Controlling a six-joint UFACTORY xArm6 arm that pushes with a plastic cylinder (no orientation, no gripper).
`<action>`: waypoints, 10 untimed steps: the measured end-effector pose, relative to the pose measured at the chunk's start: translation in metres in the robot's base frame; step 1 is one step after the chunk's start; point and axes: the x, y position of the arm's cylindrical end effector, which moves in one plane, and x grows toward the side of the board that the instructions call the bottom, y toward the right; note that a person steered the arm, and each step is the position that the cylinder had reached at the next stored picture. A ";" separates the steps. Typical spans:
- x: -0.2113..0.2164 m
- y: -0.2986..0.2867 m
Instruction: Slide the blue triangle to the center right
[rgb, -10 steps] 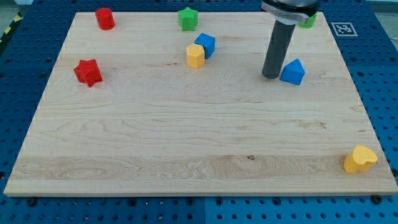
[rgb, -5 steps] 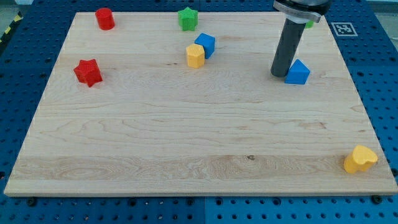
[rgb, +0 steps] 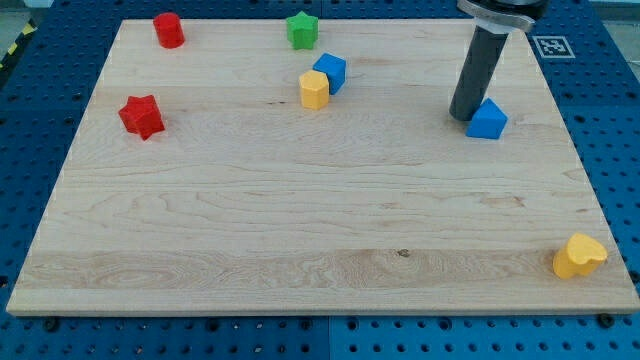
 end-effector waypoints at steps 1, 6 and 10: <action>0.005 0.011; 0.007 0.015; 0.047 0.017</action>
